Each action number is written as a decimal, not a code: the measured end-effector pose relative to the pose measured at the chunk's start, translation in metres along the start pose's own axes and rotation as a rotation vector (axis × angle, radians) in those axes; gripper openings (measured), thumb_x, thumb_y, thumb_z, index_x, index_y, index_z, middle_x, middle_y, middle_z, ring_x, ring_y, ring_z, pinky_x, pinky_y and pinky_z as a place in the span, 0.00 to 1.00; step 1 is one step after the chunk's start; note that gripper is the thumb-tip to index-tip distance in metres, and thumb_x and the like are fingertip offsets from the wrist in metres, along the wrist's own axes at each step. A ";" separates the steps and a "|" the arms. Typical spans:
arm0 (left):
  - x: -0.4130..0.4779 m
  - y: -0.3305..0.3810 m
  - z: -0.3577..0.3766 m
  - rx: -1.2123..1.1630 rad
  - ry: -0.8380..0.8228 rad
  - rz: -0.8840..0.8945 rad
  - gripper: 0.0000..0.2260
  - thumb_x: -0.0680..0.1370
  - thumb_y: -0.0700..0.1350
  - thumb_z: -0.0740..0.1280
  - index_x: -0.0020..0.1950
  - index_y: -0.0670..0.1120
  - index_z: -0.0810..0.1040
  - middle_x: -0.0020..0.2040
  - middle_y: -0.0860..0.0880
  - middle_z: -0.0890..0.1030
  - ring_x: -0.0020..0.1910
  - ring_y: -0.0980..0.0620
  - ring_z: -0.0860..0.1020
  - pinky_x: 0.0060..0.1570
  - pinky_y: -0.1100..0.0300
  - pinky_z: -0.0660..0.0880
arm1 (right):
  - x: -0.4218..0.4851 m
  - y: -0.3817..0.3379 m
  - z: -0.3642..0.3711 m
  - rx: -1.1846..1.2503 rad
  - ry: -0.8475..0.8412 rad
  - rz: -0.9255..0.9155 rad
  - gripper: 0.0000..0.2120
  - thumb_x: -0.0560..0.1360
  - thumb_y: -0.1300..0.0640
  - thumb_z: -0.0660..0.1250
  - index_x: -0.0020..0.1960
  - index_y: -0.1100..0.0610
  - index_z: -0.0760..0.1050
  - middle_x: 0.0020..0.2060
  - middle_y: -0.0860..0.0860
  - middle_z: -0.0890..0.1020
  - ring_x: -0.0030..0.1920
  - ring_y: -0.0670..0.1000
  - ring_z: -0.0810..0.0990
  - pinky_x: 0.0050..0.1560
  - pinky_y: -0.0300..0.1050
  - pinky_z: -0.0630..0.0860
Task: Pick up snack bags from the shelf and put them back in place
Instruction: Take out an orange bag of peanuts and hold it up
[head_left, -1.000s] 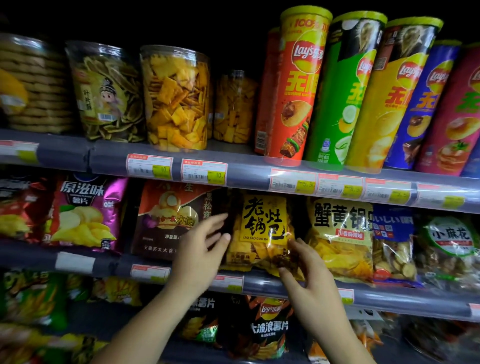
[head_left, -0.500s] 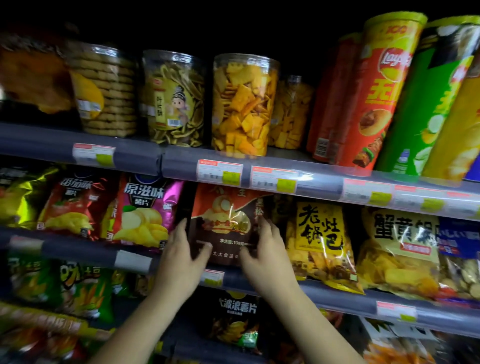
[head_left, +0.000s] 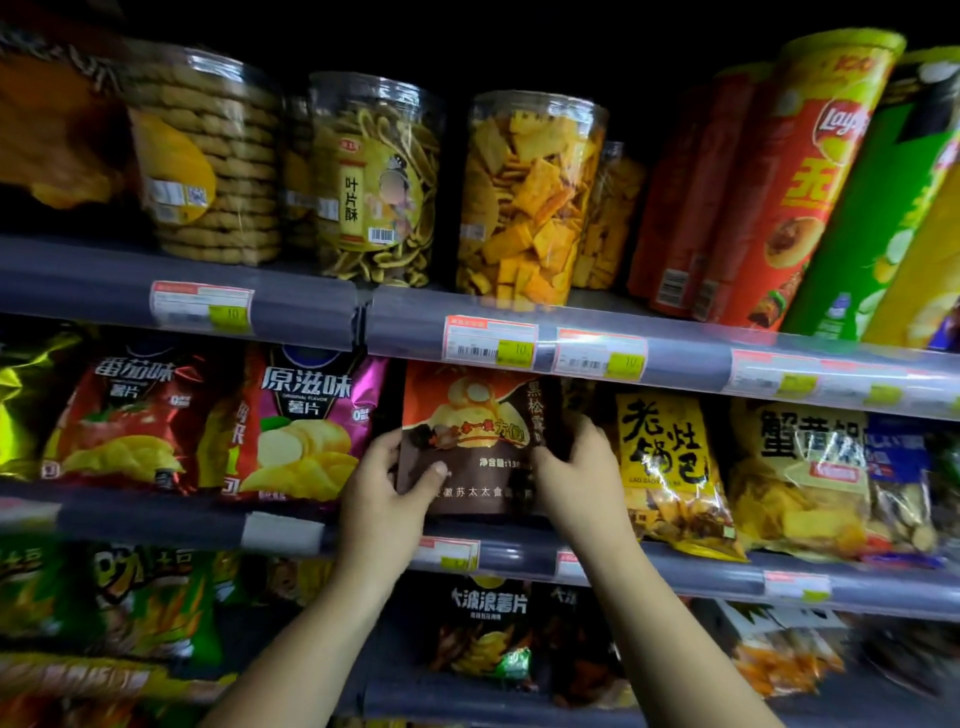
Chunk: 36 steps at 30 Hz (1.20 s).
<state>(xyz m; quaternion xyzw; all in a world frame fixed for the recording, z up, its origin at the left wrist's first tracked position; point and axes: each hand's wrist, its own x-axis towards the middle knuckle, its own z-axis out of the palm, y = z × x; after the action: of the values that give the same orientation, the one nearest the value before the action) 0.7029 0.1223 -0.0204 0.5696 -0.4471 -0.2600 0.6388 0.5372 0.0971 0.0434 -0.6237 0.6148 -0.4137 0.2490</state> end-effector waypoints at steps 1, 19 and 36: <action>0.000 0.001 -0.001 -0.085 -0.042 -0.034 0.17 0.73 0.43 0.76 0.59 0.54 0.77 0.55 0.51 0.85 0.56 0.51 0.83 0.59 0.45 0.79 | -0.004 -0.001 -0.003 0.037 -0.007 -0.008 0.24 0.70 0.54 0.64 0.66 0.56 0.75 0.60 0.57 0.81 0.61 0.59 0.79 0.64 0.59 0.77; -0.096 0.034 -0.016 -0.351 -0.377 -0.202 0.16 0.78 0.37 0.66 0.66 0.45 0.78 0.59 0.43 0.85 0.61 0.45 0.82 0.62 0.48 0.77 | -0.039 0.063 -0.068 0.638 -0.493 0.094 0.17 0.70 0.62 0.78 0.58 0.64 0.81 0.49 0.63 0.89 0.49 0.65 0.88 0.50 0.58 0.84; -0.141 0.051 -0.005 -0.263 -0.233 -0.244 0.12 0.76 0.38 0.70 0.60 0.39 0.81 0.53 0.40 0.87 0.51 0.44 0.86 0.52 0.51 0.83 | -0.078 0.096 -0.089 0.637 -0.579 0.053 0.18 0.70 0.58 0.77 0.58 0.61 0.83 0.51 0.59 0.89 0.52 0.63 0.88 0.58 0.63 0.82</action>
<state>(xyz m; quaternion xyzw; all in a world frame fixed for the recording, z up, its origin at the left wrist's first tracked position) 0.6324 0.2543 -0.0097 0.4972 -0.4078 -0.4555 0.6156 0.4178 0.1793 -0.0040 -0.5900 0.3769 -0.3841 0.6019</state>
